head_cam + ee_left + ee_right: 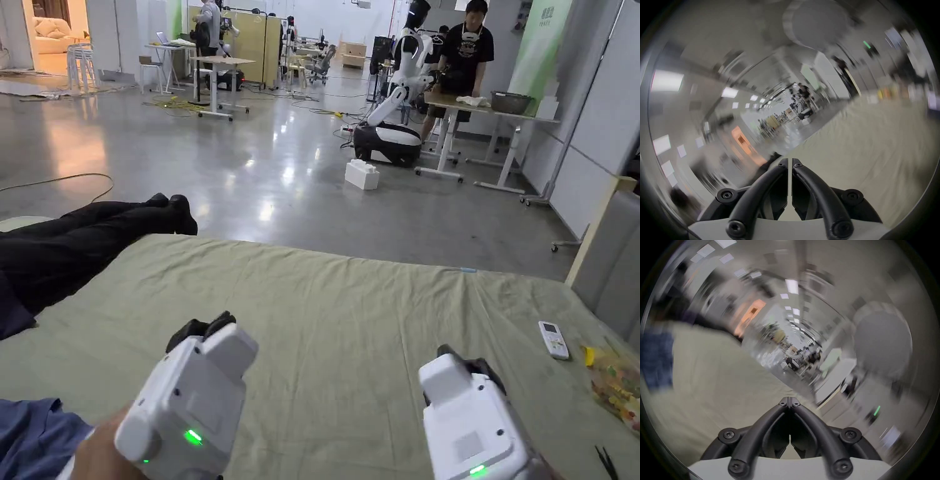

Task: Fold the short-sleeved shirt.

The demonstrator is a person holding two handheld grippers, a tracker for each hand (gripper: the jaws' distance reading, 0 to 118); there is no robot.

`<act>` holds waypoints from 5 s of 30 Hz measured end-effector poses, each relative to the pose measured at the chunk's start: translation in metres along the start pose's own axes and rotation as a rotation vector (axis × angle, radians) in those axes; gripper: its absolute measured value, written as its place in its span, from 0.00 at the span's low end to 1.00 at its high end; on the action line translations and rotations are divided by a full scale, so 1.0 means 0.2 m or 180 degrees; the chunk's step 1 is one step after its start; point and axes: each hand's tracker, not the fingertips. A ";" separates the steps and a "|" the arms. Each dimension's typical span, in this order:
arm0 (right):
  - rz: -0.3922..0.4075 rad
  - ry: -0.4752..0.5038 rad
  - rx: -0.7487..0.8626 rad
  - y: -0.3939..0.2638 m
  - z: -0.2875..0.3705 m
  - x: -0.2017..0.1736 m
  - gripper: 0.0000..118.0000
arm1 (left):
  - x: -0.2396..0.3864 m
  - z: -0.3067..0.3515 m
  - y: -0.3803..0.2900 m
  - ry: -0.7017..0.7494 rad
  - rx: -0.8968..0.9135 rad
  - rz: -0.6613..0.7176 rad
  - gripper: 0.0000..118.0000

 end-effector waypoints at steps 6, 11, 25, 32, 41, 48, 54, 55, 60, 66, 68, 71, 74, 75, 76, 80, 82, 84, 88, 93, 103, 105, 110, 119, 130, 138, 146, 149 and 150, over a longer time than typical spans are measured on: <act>0.1072 0.0012 0.0193 -0.08 0.01 -0.07 0.01 | 0.07 -0.02 -0.08 -0.0018 -0.0105 -0.0923 0.03; -0.0249 0.0075 -0.0015 -0.07 0.01 0.03 0.01 | -0.08 -0.02 -0.07 -0.0127 -0.0191 0.0844 0.03; -0.3249 -0.0242 -0.0485 -0.14 0.04 0.12 0.01 | -0.23 0.02 -0.14 -0.0050 -0.0004 0.3662 0.03; -0.2940 -0.0269 -0.0201 -0.08 0.06 0.12 0.01 | -0.29 0.08 -0.17 -0.0169 -0.0310 0.3337 0.03; -0.2969 -0.0048 -0.0280 -0.06 0.04 0.06 0.01 | -0.44 0.17 -0.64 -0.0377 -0.1234 0.3642 0.03; -0.2947 0.0142 -0.0327 -0.08 0.00 -0.02 0.00 | -0.60 0.22 -1.15 -0.0447 -0.1987 0.3590 0.06; -0.2777 0.0375 -0.0370 -0.04 -0.04 -0.11 0.01 | -0.56 0.22 -1.50 -0.0613 -0.2638 0.3159 0.70; -0.2772 0.0375 -0.0366 -0.04 -0.05 -0.12 0.01 | -0.54 0.22 -1.54 -0.0604 -0.2707 0.3147 0.85; -0.2728 0.0493 -0.0415 -0.01 -0.07 -0.17 0.00 | -0.43 0.18 -1.72 -0.0549 -0.2967 0.3167 0.91; -0.2687 0.0536 -0.0389 0.00 -0.06 -0.23 0.01 | -0.21 0.08 -1.84 -0.0650 -0.3365 0.3118 0.70; -0.2666 0.0556 -0.0369 0.01 -0.05 -0.22 0.01 | -0.18 0.10 -1.83 -0.0434 -0.3171 0.3108 0.70; -0.2623 0.0538 -0.0343 0.02 -0.05 -0.22 0.01 | -0.15 0.11 -1.79 -0.0378 -0.3153 0.3083 0.52; -0.2649 0.0580 -0.0395 0.01 -0.06 -0.24 0.01 | -0.14 0.12 -1.75 -0.0331 -0.3021 0.2873 0.09; -0.2641 0.0594 -0.0404 0.01 -0.06 -0.25 0.01 | -0.13 0.12 -1.75 -0.0269 -0.3092 0.2692 0.09; -0.2625 0.0606 -0.0409 0.01 -0.06 -0.26 0.01 | -0.13 0.12 -1.75 -0.0334 -0.3068 0.2718 0.08; -0.2572 0.0627 -0.0416 0.00 -0.05 -0.28 0.01 | -0.19 0.13 -1.78 -0.0390 -0.3060 0.3033 0.06; -0.2570 0.0638 -0.0424 0.00 -0.05 -0.28 0.01 | -0.25 0.15 -1.75 -0.0253 -0.2859 0.3179 0.05; -0.2575 0.0632 -0.0422 -0.01 -0.05 -0.27 0.01 | -0.29 0.17 -1.72 -0.0227 -0.2676 0.3260 0.04; -0.2590 0.0610 -0.0418 -0.02 -0.04 -0.25 0.01 | -0.40 0.19 -1.63 -0.0189 -0.2440 0.3369 0.04; -0.2614 0.0574 -0.0384 -0.02 -0.02 -0.21 0.01 | -0.50 0.21 -1.46 -0.0108 -0.2066 0.3318 0.03; -0.2694 0.0393 -0.0288 -0.08 0.06 -0.06 0.01 | -0.73 0.18 -0.87 -0.0143 -0.1067 0.3246 0.03; -0.2736 0.0350 -0.0277 -0.11 0.07 -0.02 0.01 | -0.76 0.17 -0.71 -0.0255 -0.0851 0.3313 0.03; -0.2845 0.0214 -0.0299 -0.19 0.13 0.07 0.01 | -0.80 0.12 -0.32 -0.0481 -0.0371 0.3268 0.03; -0.2941 -0.0050 -0.0318 -0.34 0.27 0.24 0.01 | -0.59 0.02 0.31 -0.1136 0.0176 0.3181 0.03; -0.2918 -0.0273 -0.0465 -0.52 0.41 0.33 0.01 | 0.15 -0.04 0.61 -0.2233 -0.0101 0.2880 0.03; -0.2890 -0.0177 -0.0654 -0.61 0.42 0.25 0.01 | 0.65 0.10 0.46 -0.2765 -0.0474 0.2611 0.14; -0.2898 -0.0058 -0.0703 -0.57 0.36 0.21 0.01 | 0.56 0.13 0.32 -0.2479 -0.0498 0.2718 0.70; -0.2903 -0.0043 -0.0650 -0.53 0.34 0.21 0.01 | 0.37 0.11 0.27 -0.1976 -0.0285 0.2959 0.70; -0.2907 -0.0043 -0.0634 -0.52 0.33 0.21 0.01 | 0.31 0.10 0.25 -0.1801 -0.0230 0.3027 0.70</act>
